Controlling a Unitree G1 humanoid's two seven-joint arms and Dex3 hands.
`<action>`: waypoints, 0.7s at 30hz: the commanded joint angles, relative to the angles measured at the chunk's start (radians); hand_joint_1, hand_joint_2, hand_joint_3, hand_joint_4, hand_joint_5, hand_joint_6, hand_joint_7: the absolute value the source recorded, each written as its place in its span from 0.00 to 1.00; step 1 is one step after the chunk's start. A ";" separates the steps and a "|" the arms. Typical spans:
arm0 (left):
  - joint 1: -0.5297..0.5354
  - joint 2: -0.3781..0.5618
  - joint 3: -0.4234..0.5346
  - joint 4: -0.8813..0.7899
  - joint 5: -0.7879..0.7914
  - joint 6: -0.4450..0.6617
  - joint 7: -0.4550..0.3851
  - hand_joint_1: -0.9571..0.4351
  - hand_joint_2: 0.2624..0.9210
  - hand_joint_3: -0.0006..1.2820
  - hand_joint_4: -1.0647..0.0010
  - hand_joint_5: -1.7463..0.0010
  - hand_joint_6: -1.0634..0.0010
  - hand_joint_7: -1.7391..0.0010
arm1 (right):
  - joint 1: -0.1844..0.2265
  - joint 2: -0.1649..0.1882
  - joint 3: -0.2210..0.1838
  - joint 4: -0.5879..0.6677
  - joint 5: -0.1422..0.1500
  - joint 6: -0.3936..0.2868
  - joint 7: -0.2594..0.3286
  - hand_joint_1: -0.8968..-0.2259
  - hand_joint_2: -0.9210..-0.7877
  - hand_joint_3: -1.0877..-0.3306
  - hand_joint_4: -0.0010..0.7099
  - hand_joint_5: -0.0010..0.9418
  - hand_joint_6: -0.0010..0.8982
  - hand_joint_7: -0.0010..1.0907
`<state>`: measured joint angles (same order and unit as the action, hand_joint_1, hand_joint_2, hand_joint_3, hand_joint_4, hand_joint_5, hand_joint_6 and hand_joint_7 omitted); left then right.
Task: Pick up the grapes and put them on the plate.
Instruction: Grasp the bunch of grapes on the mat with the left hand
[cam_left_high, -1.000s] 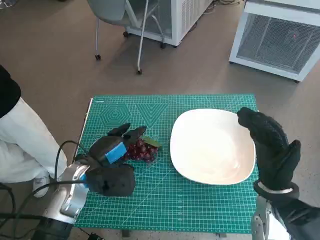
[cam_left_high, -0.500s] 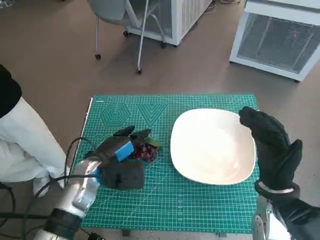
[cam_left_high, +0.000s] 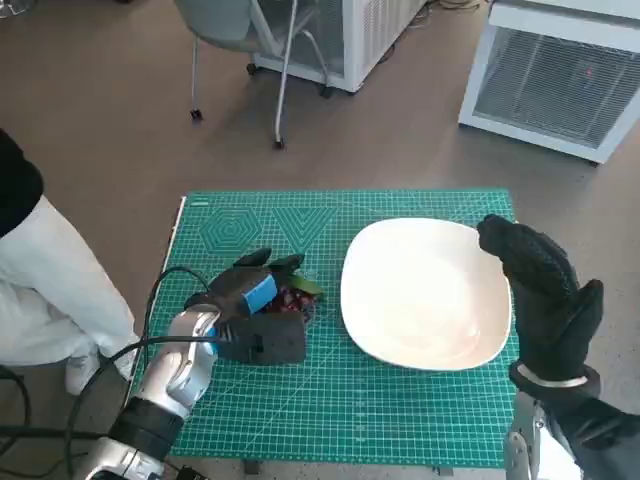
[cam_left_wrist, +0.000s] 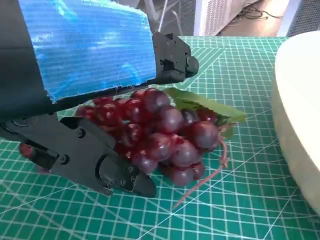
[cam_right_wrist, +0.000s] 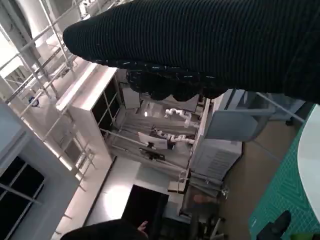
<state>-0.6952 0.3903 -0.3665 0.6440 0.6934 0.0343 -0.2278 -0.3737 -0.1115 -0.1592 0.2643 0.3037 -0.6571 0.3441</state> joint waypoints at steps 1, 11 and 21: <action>-0.072 -0.047 -0.029 0.128 -0.002 0.012 0.016 0.47 0.75 0.00 0.93 1.00 0.78 1.00 | 0.017 -0.005 -0.004 0.010 -0.016 0.002 -0.005 0.54 0.00 0.72 0.62 0.00 0.06 0.55; -0.134 -0.070 -0.058 0.287 -0.009 -0.029 0.064 0.52 0.76 0.00 0.89 0.99 0.73 0.99 | 0.023 -0.014 -0.014 0.006 -0.018 0.001 -0.006 0.54 0.00 0.71 0.62 0.00 0.06 0.54; -0.161 -0.083 -0.066 0.373 -0.026 -0.064 0.129 0.71 0.89 0.01 0.56 0.96 0.46 0.97 | 0.025 -0.012 -0.019 0.000 -0.030 0.006 -0.015 0.55 0.00 0.71 0.63 0.01 0.06 0.54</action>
<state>-0.8553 0.3147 -0.4216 0.9859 0.6666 -0.0277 -0.1193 -0.3709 -0.1188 -0.1767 0.2632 0.2867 -0.6604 0.3376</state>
